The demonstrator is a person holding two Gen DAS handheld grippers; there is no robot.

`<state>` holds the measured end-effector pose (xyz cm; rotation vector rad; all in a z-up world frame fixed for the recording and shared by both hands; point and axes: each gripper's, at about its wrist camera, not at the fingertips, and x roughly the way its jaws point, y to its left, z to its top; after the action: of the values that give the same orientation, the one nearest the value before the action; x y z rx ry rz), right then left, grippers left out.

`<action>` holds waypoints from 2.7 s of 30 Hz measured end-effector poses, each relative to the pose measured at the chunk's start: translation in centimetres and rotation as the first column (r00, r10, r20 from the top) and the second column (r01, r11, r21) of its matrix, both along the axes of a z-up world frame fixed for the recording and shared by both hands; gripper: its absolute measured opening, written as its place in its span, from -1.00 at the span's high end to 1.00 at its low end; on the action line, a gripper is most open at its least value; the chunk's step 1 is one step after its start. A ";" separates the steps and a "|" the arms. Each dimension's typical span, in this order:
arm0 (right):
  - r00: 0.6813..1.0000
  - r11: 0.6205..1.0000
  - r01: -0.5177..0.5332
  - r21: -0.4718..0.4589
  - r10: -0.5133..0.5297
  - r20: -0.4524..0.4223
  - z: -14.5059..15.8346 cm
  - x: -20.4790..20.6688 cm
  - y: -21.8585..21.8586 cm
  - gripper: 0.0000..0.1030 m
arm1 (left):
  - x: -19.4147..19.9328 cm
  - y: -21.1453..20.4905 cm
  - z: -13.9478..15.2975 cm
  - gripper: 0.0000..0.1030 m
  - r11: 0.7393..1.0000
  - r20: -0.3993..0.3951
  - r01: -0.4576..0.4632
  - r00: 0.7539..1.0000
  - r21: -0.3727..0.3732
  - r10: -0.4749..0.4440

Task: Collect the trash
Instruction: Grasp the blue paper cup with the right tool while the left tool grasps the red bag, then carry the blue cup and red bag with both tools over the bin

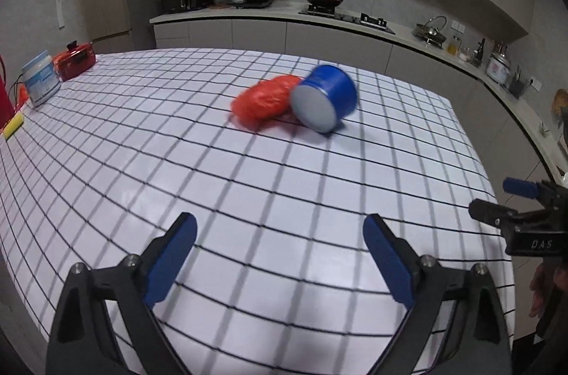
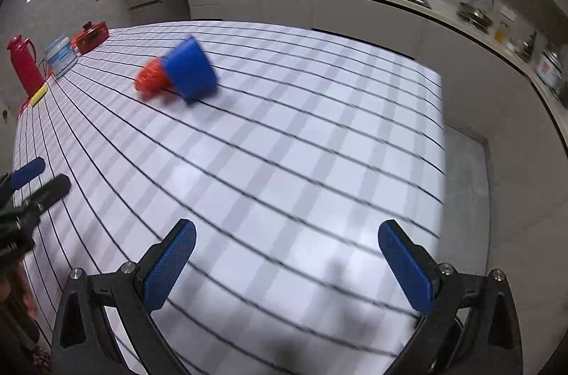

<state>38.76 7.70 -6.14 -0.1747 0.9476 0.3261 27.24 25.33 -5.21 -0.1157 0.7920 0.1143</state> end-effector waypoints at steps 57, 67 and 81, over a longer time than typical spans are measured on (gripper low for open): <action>0.994 0.994 0.095 0.048 -0.098 0.054 0.0 8.0 2.6 -0.05 | 12.7 -0.8 -1.5 0.56 0.961 -0.018 0.257 0.965 -0.101 -0.260; 0.989 0.990 0.110 0.088 -0.118 0.090 2.2 1.8 -5.5 -0.05 | 7.3 -7.1 0.1 0.56 0.963 -0.002 0.259 0.966 -0.075 -0.260; 0.974 0.978 0.203 0.047 -0.207 0.090 2.3 -8.9 -26.1 -0.05 | -2.1 -25.4 0.7 0.56 0.922 0.024 0.374 0.927 -0.104 -0.374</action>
<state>29.83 -18.40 -3.86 -0.0563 0.8569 0.1438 25.14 -0.06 -4.55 -0.0638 0.8039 -0.2919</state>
